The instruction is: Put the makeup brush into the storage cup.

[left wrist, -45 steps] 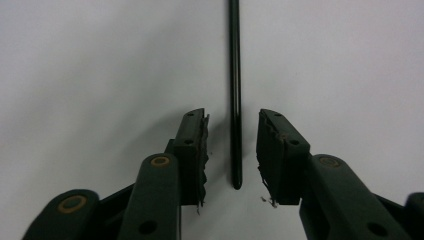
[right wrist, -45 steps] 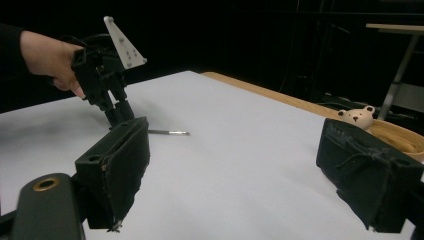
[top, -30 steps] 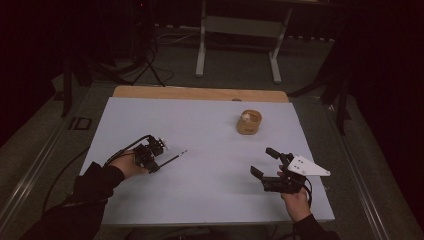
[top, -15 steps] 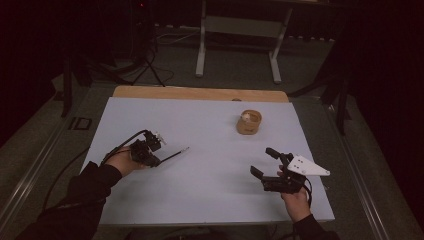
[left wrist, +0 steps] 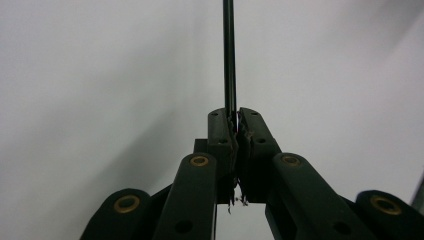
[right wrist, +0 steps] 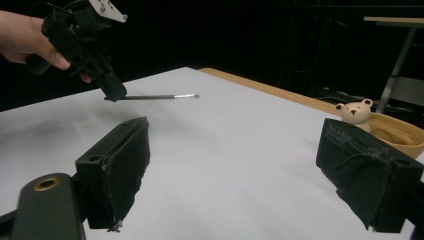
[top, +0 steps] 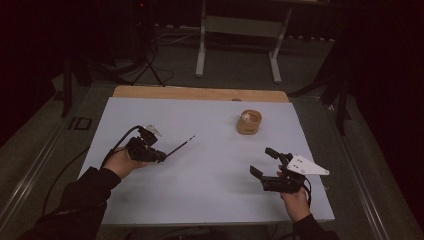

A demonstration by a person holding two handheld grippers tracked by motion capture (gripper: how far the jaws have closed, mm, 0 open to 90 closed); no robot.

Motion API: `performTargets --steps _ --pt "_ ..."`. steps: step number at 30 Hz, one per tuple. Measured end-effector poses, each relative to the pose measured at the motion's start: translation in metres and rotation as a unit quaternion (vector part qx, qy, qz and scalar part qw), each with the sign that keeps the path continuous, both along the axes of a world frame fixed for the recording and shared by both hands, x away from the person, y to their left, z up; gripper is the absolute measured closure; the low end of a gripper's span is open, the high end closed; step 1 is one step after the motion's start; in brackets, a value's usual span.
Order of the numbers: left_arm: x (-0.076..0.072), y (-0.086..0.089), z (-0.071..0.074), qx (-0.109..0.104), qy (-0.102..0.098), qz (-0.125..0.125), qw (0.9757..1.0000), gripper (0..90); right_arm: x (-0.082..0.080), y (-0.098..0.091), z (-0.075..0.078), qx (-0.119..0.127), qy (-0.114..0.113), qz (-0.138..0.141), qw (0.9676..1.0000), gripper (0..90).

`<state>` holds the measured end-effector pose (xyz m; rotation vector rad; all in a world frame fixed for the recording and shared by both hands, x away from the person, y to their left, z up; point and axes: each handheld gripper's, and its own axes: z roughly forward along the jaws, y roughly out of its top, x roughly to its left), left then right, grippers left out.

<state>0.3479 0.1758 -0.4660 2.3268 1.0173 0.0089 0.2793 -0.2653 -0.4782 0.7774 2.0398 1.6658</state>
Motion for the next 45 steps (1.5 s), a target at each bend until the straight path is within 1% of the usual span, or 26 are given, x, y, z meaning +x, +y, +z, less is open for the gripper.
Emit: performTargets --steps 3,4,6,9,12,14,15,16,19,20,21,23,27,28,30,31,33,35,36,37,38,39,40,41,44,45 --pt "-0.002 0.002 0.0 -0.034 -0.006 0.014 0.9993 85.7 0.0 0.001 0.0 -0.001 0.001 0.001 1.0 13.7" --pt "-0.003 0.003 0.0 -0.052 -0.008 0.018 0.9984 85.7 0.0 0.001 0.0 0.0 0.001 0.001 1.0 13.7" --pt "-0.006 0.003 0.0 -0.07 -0.013 0.024 0.9972 85.7 0.0 0.001 0.0 -0.001 0.001 0.001 1.0 13.7" --pt "-0.009 0.003 -0.001 -0.102 -0.015 0.029 0.9943 85.7 0.0 0.002 0.001 0.002 0.003 -0.003 1.0 13.7" --pt "-0.013 0.002 -0.003 -0.138 -0.02 0.037 0.9895 85.7 -0.001 0.001 0.003 0.009 0.018 -0.003 0.9998 14.8" --pt "-0.013 0.002 -0.003 -0.138 -0.02 0.037 0.9895 85.7 -0.001 0.002 0.004 0.011 0.021 -0.005 0.9997 14.8" --pt "-0.015 0.002 -0.005 -0.164 -0.016 0.036 0.9857 85.7 -0.002 0.003 0.007 0.013 0.022 -0.011 0.9996 15.1" --pt "-0.017 0.001 -0.006 -0.173 -0.019 0.037 0.9841 85.7 -0.002 0.004 0.009 0.01 0.02 -0.018 0.9996 15.1" --pt "-0.021 -0.002 -0.01 -0.183 -0.015 0.031 0.9824 85.6 -0.003 0.004 0.012 0.011 0.023 -0.021 0.9995 15.1" --pt "-0.022 -0.003 -0.013 -0.195 -0.013 0.029 0.9803 85.6 -0.004 0.004 0.014 0.019 0.025 -0.028 0.9991 15.1" --pt "-0.022 -0.003 -0.013 -0.195 -0.013 0.029 0.9803 85.6 -0.004 0.004 0.015 0.022 0.029 -0.026 0.999 15.1" --pt "-0.023 -0.003 -0.017 -0.206 -0.009 0.027 0.9781 85.7 -0.003 0.004 0.016 0.019 0.029 -0.03 0.9989 15.1" --pt "-0.027 -0.006 -0.02 -0.217 -0.022 0.019 0.9758 85.7 -0.001 0.006 0.018 0.028 0.039 -0.034 0.9983 14.3" --pt "-0.028 -0.007 -0.021 -0.218 -0.018 0.017 0.9756 85.7 0.001 0.009 0.02 0.041 0.051 -0.024 0.9975 14.0" --pt "-0.029 -0.009 -0.022 -0.222 -0.02 0.019 0.9745 85.7 0.003 0.012 0.022 0.047 0.061 -0.019 0.9968 13.6" --pt "-0.03 -0.011 -0.024 -0.233 -0.014 0.021 0.9722 85.7 0.004 0.014 0.023 0.051 0.064 -0.016 0.9965 13.4" --pt "-0.03 -0.012 -0.025 -0.234 -0.008 0.02 0.972 85.7 0.005 0.016 0.024 0.049 0.069 -0.019 0.9962 13.1" --pt "-0.031 -0.014 -0.028 -0.241 -0.014 0.018 0.9702 85.7 0.008 0.02 0.026 0.048 0.079 -0.012 0.9957 12.6" --pt "-0.032 -0.016 -0.029 -0.258 -0.015 0.011 0.9658 85.7 0.011 0.023 0.027 0.05 0.1 -0.012 0.9937 11.3" --pt "-0.032 -0.016 -0.029 -0.258 -0.015 0.011 0.9658 85.7 0.011 0.023 0.027 0.05 0.1 -0.012 0.9937 11.3" --pt "-0.033 -0.017 -0.03 -0.26 -0.018 0.013 0.9655 85.7 0.014 0.027 0.029 0.051 0.121 -0.019 0.9912 11.3" --pt "-0.034 -0.018 -0.031 -0.271 -0.022 0.009 0.9622 85.7 0.016 0.028 0.03 0.057 0.126 -0.022 0.9902 11.3" --pt "-0.034 -0.018 -0.031 -0.271 -0.022 0.009 0.9622 85.7 0.018 0.03 0.031 0.064 0.132 -0.018 0.989 11.3" --pt "-0.035 -0.02 -0.033 -0.281 -0.025 0.003 0.9594 85.7 0.02 0.031 0.032 0.068 0.132 -0.024 0.9886 11.3" --pt "-0.036 -0.021 -0.033 -0.28 -0.032 0.004 0.9593 85.7 0.023 0.036 0.036 0.075 0.137 -0.022 0.9874 11.2" --pt "-0.037 -0.022 -0.036 -0.292 -0.031 0.007 0.9559 85.7 0.026 0.042 0.039 0.079 0.141 -0.017 0.9867 11.3"
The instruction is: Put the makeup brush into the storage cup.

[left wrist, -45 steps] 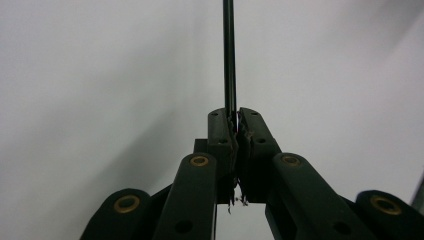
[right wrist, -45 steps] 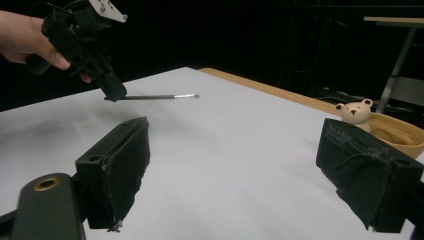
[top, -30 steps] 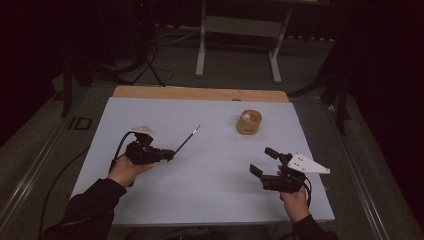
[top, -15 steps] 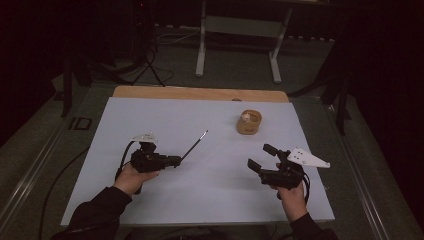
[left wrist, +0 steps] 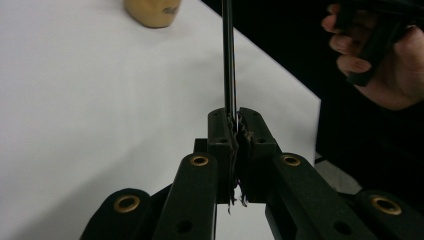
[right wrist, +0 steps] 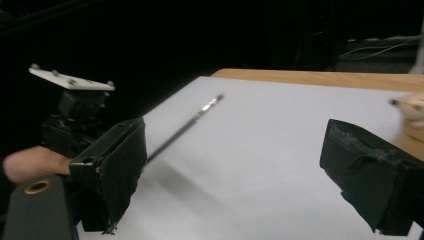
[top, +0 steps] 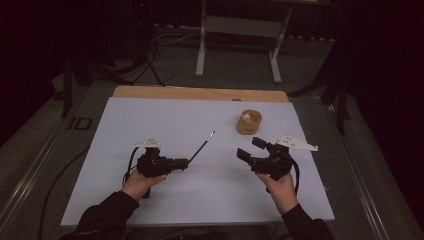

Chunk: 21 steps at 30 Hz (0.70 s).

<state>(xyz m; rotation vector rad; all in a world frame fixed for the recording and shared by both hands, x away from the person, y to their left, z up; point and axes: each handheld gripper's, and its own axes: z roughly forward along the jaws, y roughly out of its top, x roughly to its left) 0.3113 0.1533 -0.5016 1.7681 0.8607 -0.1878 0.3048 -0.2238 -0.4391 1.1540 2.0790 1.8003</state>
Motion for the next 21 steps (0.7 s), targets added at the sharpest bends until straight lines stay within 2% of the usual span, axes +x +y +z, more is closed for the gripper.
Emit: performTargets --steps 2,3,4,5,7,9,10,11,12,13,14,15,17,18,20,21 --pt "0.001 -0.002 -0.002 -0.01 0.009 -0.006 0.9999 85.7 0.002 0.006 0.002 0.008 0.002 0.003 1.0 14.0" --pt "0.001 -0.002 -0.002 -0.009 0.008 -0.003 0.9999 85.7 0.003 0.009 0.002 0.012 0.004 0.006 0.9999 19.3" --pt "0.001 -0.003 -0.003 -0.017 0.01 -0.006 0.9998 85.7 0.005 0.013 0.003 0.018 0.009 0.017 0.9996 24.1" --pt "0.001 -0.003 -0.003 -0.017 0.007 -0.004 0.9998 85.7 0.007 0.016 0.002 0.02 0.013 0.021 0.9995 24.7" --pt "0.002 -0.003 -0.004 -0.029 0.009 -0.003 0.9995 85.7 0.012 0.023 0.001 0.03 0.03 0.027 0.9987 29.1" --pt "0.002 -0.004 -0.004 -0.032 0.007 -0.001 0.9994 85.7 0.017 0.029 -0.003 0.041 0.059 0.036 0.9968 31.6" --pt "0.002 -0.004 -0.004 -0.032 0.007 -0.001 0.9994 85.7 0.017 0.029 -0.003 0.041 0.059 0.036 0.9968 31.6" --pt "0.002 -0.004 -0.005 -0.038 0.005 0.001 0.9993 85.7 0.023 0.036 -0.006 0.051 0.081 0.032 0.9949 37.8" --pt "0.002 -0.005 -0.005 -0.038 0.004 -0.004 0.9993 85.7 0.025 0.037 -0.008 0.062 0.093 0.033 0.9932 41.4" --pt "0.001 -0.006 -0.006 -0.036 0.001 0.0 0.9993 85.7 0.028 0.039 -0.01 0.075 0.108 0.031 0.9908 42.4" --pt "0.001 -0.006 -0.007 -0.039 0.007 -0.003 0.9992 85.7 0.031 0.041 -0.012 0.087 0.122 0.029 0.9884 44.3" --pt "0.001 -0.007 -0.007 -0.044 0.003 -0.006 0.999 85.7 0.034 0.044 -0.013 0.092 0.132 0.031 0.9866 45.0" --pt "0.0 -0.008 -0.007 -0.039 -0.005 -0.009 0.9992 85.6 0.036 0.049 -0.016 0.088 0.137 0.023 0.9864 45.8" --pt "0.0 -0.009 -0.007 -0.041 -0.011 -0.009 0.9991 85.7 0.038 0.051 -0.018 0.096 0.143 0.027 0.9847 46.7" --pt "0.0 -0.01 -0.006 -0.04 -0.012 -0.014 0.999 85.7 0.04 0.057 -0.022 0.093 0.153 0.027 0.9834 47.5" --pt "-0.001 -0.01 -0.006 -0.039 -0.023 -0.011 0.9989 85.7 0.041 0.059 -0.024 0.094 0.157 0.029 0.9827 47.5"
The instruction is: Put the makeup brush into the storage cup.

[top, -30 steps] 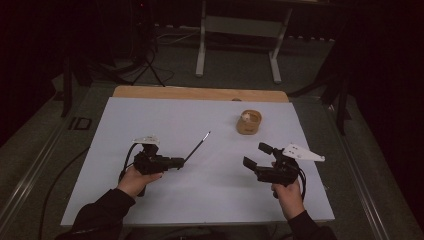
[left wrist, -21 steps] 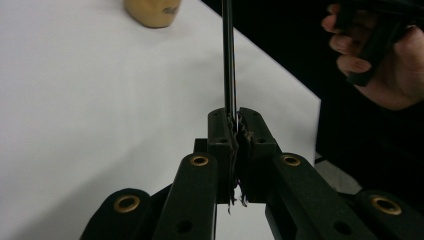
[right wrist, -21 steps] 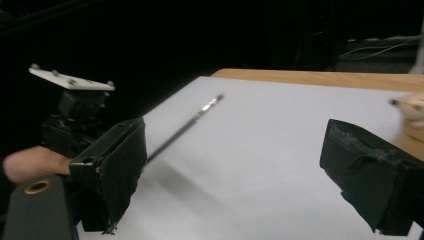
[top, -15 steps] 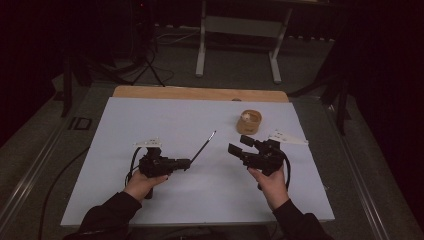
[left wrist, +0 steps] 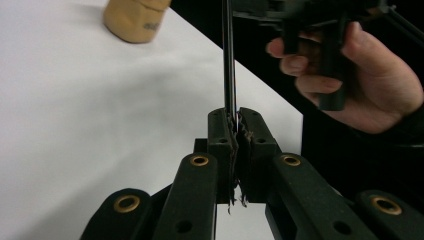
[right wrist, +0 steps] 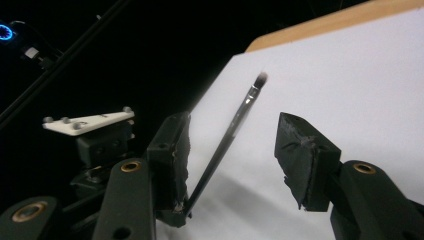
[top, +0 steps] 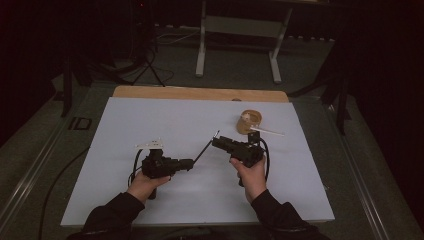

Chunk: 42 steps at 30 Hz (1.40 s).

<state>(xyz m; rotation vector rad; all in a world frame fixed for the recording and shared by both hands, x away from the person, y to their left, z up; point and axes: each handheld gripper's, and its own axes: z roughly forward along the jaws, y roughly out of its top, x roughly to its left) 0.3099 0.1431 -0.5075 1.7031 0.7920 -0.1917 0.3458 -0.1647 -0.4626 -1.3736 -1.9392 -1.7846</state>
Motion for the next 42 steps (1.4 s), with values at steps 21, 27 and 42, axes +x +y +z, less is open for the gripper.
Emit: performTargets --steps 21,27,42 --pt "-0.003 -0.013 0.0 0.012 -0.014 -0.031 0.9994 85.5 0.007 0.009 -0.009 0.069 0.061 0.018 0.9955 84.7" --pt "-0.005 -0.015 0.007 0.033 -0.034 -0.025 0.9985 79.8 0.004 0.011 0.003 0.061 0.023 0.031 0.9974 85.5" --pt "-0.011 -0.002 0.02 0.054 -0.048 -0.01 0.9974 17.3 0.005 -0.007 0.067 -0.031 -0.14 0.023 0.9893 85.4"
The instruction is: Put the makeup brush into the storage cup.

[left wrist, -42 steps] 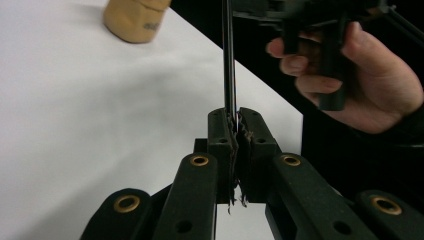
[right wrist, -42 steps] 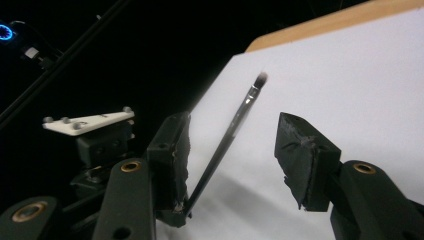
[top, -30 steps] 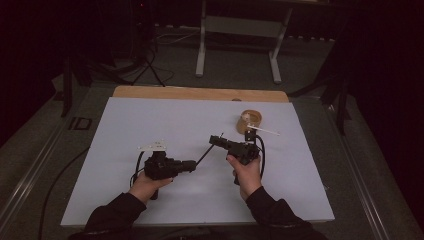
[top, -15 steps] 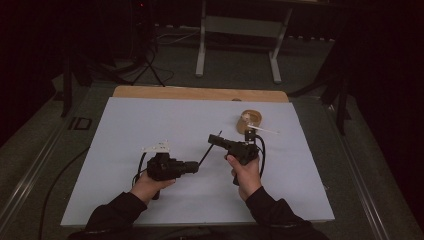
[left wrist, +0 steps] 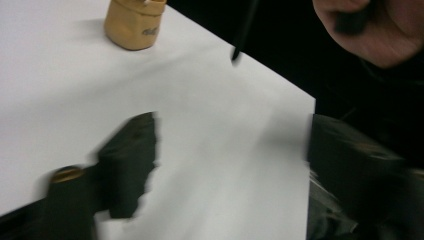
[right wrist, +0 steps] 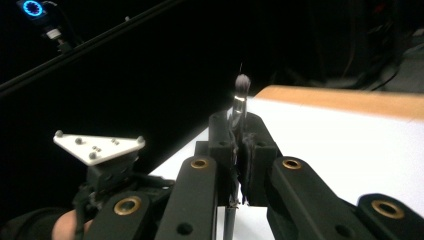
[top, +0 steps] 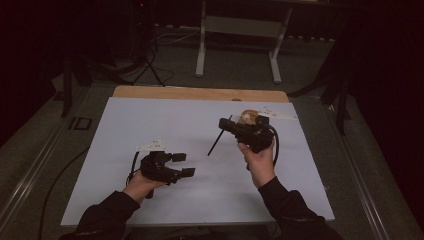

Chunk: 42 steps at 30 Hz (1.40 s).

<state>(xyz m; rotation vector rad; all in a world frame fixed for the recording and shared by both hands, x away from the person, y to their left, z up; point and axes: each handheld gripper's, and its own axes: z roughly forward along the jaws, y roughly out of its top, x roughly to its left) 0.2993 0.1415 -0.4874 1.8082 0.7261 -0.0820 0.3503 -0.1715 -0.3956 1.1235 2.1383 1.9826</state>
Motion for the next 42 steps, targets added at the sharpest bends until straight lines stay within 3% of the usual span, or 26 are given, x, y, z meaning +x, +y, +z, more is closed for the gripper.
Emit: performTargets --steps 4,8,12,14,16,21,24,28,34,42 --pt "-0.005 -0.001 0.001 0.031 -0.018 -0.001 0.9994 12.1 0.003 -0.009 0.013 -0.014 -0.025 -0.003 0.9996 85.3" --pt "-0.008 0.003 0.0 0.029 -0.028 0.008 0.9991 1.1 0.006 -0.019 0.026 -0.026 -0.046 -0.012 0.9985 85.3" --pt "-0.009 0.011 0.0 0.029 -0.033 0.027 0.9987 0.3 0.011 -0.027 0.037 -0.038 -0.063 -0.027 0.9969 85.3" --pt "-0.011 0.014 -0.001 0.023 -0.05 0.035 0.9979 0.2 0.015 -0.032 0.042 -0.047 -0.074 -0.039 0.9954 85.3" --pt "-0.012 0.017 -0.002 0.032 -0.062 0.038 0.9968 0.2 0.019 -0.036 0.046 -0.052 -0.081 -0.049 0.9941 85.3" --pt "-0.014 0.024 -0.007 0.037 -0.075 0.044 0.9956 0.3 0.033 -0.048 0.053 -0.062 -0.094 -0.075 0.9909 85.3" --pt "-0.017 0.026 -0.01 0.039 -0.1 0.041 0.9934 1.4 0.041 -0.053 0.056 -0.071 -0.103 -0.09 0.988 85.2" --pt "-0.018 0.03 -0.014 0.038 -0.098 0.046 0.9935 1.5 0.052 -0.059 0.059 -0.096 -0.116 -0.116 0.9817 85.2" --pt "-0.02 0.034 -0.017 0.035 -0.098 0.053 0.9931 1.5 0.071 -0.068 0.058 -0.115 -0.115 -0.147 0.9756 85.2" --pt "-0.021 0.039 -0.02 0.024 -0.099 0.061 0.993 1.4 0.098 -0.076 0.038 -0.138 -0.097 -0.188 0.9674 85.2"
